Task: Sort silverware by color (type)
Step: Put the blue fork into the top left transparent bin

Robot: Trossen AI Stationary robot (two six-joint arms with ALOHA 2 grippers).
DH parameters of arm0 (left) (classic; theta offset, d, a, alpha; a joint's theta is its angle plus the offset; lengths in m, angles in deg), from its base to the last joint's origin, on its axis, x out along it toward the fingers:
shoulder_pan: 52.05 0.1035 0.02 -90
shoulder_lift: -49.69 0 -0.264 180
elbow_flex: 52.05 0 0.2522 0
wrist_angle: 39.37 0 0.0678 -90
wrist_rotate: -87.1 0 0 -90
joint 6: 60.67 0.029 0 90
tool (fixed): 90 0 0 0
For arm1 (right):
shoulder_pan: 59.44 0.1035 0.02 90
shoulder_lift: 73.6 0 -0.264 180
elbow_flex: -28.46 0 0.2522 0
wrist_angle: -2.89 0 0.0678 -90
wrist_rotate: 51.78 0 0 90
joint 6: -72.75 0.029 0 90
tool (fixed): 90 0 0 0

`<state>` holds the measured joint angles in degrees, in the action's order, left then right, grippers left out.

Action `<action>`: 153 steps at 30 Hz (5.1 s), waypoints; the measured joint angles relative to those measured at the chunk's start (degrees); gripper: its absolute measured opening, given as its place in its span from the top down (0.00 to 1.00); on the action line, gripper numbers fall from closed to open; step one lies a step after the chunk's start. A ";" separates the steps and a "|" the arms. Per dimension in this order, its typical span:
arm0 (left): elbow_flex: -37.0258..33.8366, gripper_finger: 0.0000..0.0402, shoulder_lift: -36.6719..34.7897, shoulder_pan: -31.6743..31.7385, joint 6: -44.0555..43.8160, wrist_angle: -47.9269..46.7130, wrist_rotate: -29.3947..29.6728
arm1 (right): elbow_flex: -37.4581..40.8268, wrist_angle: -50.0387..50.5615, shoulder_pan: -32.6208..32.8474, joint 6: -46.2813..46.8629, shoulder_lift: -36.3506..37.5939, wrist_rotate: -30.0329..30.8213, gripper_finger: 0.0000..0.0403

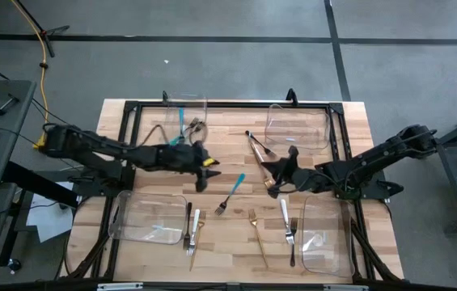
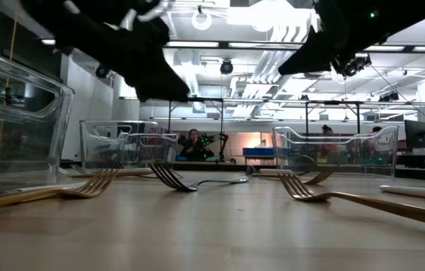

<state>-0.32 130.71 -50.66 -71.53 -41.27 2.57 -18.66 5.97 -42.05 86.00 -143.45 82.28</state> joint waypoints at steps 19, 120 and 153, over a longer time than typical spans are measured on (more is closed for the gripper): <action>22.22 0.55 24.24 -6.39 -14.04 -18.84 2.85 | 0.00 1.17 0.02 2.32 0.00 2.67 1.00; -22.40 0.99 -37.84 -7.26 13.24 24.56 5.45 | -0.07 -8.46 5.49 -3.24 -0.96 1.38 1.00; 9.47 0.99 -11.53 32.76 0.82 -31.60 6.14 | -0.07 -7.22 -0.55 -1.69 -0.98 -3.16 1.00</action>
<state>9.15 119.18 -17.91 -70.72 -72.87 8.71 -18.73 -1.25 -42.60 84.31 -144.43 79.12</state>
